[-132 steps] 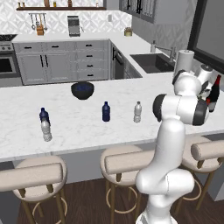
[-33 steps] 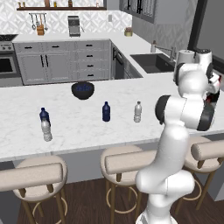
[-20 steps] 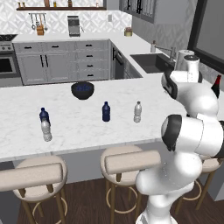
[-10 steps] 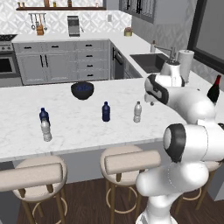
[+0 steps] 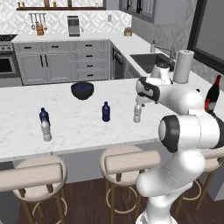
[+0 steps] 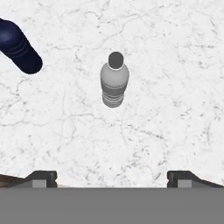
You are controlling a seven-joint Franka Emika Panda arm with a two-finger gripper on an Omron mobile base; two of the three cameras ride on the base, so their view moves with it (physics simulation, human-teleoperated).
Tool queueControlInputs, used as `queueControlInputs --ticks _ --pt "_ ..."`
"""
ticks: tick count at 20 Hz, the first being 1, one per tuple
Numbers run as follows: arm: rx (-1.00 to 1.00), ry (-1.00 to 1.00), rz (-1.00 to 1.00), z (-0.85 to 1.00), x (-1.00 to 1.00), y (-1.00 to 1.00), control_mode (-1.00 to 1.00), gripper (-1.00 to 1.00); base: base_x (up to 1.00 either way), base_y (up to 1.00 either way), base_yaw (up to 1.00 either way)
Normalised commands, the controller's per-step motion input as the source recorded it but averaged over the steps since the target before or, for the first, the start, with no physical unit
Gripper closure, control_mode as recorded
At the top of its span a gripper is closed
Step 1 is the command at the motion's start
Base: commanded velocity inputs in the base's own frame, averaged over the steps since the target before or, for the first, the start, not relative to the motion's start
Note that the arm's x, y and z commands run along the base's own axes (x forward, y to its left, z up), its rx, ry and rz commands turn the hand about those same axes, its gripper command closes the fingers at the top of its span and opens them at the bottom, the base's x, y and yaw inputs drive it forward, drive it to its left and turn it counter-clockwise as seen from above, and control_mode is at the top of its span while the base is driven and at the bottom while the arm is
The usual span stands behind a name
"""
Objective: Move the plastic bottles in the middle to the plastics group, and the glass bottles in the middle to the glass group.
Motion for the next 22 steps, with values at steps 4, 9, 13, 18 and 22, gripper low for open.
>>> queueControlInputs --ticks 4,9,13,18,22 --pt "0.0 0.0 0.0 -0.13 0.53 0.32 -1.0 -1.0 0.0 0.0 0.0" --pt "0.0 0.0 0.0 -0.15 0.43 0.3 -1.0 -1.0 0.0 0.0 0.0" --pt "0.0 0.0 0.0 -0.02 0.39 -0.02 -1.0 -1.0 0.0 0.0 0.0" --pt "0.0 0.0 0.0 -0.12 0.13 -0.28 -1.0 -1.0 0.0 0.0 0.0" --pt "0.0 0.0 0.0 -0.23 0.06 -0.14 -1.0 -1.0 0.0 0.0 0.0"
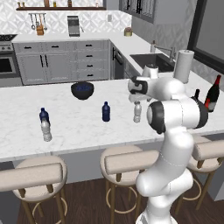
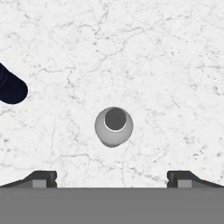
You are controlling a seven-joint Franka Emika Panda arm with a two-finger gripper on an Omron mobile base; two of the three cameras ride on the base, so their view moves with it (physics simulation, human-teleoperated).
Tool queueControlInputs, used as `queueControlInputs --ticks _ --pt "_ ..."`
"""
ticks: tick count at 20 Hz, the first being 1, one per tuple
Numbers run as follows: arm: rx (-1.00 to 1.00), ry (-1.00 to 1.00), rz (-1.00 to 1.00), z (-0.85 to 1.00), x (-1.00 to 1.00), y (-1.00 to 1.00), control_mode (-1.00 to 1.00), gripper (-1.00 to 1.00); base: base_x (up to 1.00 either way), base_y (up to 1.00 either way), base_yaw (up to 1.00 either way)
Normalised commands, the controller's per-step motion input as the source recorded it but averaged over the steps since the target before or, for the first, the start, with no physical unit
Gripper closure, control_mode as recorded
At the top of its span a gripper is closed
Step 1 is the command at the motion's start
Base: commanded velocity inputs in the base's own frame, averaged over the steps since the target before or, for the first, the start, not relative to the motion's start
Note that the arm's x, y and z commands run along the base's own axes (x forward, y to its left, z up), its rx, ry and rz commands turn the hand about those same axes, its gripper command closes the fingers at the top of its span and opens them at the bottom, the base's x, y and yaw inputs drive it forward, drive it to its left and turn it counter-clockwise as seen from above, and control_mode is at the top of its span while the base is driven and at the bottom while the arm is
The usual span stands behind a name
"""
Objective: Move the plastic bottles in the middle to the plastics group, and the glass bottles in the middle to the glass group.
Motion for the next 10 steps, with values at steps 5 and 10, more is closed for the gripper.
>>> queueControlInputs --ticks 5,10 --pt "0.0 0.0 0.0 -0.33 0.2 0.0 -1.0 -1.0 0.0 0.0 0.0" --pt "0.0 0.0 0.0 -0.11 0.0 0.02 -1.0 -1.0 0.0 0.0 0.0"
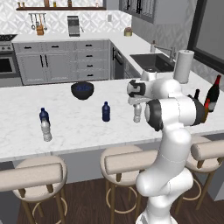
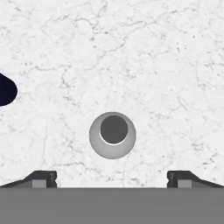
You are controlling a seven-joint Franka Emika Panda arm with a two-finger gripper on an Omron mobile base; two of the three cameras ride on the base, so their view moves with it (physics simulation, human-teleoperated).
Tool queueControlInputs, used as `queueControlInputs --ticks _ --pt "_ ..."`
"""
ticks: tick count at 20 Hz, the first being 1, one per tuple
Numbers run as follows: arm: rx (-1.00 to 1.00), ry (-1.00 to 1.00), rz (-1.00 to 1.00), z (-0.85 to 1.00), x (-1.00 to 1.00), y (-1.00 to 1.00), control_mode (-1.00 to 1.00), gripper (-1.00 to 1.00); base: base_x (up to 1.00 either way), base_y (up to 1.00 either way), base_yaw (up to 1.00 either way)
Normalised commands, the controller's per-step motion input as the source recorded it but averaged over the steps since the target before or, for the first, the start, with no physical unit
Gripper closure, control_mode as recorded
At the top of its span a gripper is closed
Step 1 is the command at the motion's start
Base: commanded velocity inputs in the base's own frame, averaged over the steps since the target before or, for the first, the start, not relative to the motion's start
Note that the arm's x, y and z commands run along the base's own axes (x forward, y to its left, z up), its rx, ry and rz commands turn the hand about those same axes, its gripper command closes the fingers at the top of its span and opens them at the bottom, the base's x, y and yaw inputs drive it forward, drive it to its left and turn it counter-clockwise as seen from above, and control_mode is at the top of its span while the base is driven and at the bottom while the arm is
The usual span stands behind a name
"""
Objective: Move the plastic bottles in the middle to the plastics group, and the glass bottles in the middle to the glass group.
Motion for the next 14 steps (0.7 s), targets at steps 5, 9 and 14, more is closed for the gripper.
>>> queueControlInputs --ticks 5,9,14 --pt "0.0 0.0 0.01 -0.12 0.0 0.07 -1.0 -1.0 0.0 0.0 0.0" --pt "0.0 0.0 0.03 -0.16 0.01 0.0 -1.0 -1.0 0.0 0.0 0.0" --pt "0.0 0.0 0.02 -0.22 0.03 0.0 -1.0 -1.0 0.0 0.0 0.0"
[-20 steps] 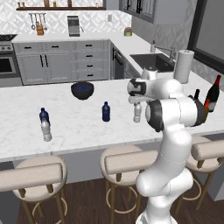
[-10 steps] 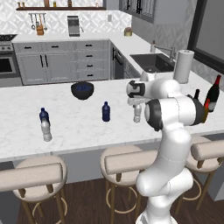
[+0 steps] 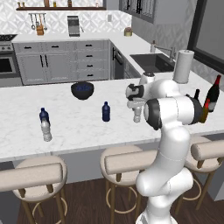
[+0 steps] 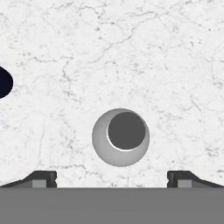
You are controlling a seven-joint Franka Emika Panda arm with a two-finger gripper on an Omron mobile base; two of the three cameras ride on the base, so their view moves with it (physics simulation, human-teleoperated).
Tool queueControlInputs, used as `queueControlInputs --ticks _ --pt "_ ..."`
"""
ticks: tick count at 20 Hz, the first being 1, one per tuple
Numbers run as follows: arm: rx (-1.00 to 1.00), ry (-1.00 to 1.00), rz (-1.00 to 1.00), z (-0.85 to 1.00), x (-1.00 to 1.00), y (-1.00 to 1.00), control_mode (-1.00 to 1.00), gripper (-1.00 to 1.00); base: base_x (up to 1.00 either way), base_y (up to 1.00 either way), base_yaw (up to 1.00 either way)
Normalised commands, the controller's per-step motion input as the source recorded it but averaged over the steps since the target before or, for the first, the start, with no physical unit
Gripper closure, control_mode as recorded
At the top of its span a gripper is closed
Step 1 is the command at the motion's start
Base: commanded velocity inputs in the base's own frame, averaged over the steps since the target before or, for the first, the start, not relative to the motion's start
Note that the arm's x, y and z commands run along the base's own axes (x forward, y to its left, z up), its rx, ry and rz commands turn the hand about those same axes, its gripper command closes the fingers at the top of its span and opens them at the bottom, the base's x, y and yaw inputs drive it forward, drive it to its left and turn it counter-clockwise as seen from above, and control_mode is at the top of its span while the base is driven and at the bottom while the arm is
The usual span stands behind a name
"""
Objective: Move the plastic bottles in the middle to the plastics group, and the glass bottles in the middle to the glass group.
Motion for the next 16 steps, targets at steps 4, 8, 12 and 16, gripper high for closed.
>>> queueControlInputs --ticks 4,8,12,16 --pt "0.0 0.0 0.0 -0.06 0.11 0.0 -1.0 -1.0 0.0 0.0 0.0" --pt "0.0 0.0 0.0 -0.01 0.18 0.0 -1.0 -1.0 0.0 0.0 0.0" --pt "0.0 0.0 0.0 -0.03 0.1 0.0 -1.0 -1.0 0.0 0.0 0.0" --pt "0.0 0.0 0.0 -0.04 0.03 0.0 -1.0 -1.0 0.0 0.0 0.0"
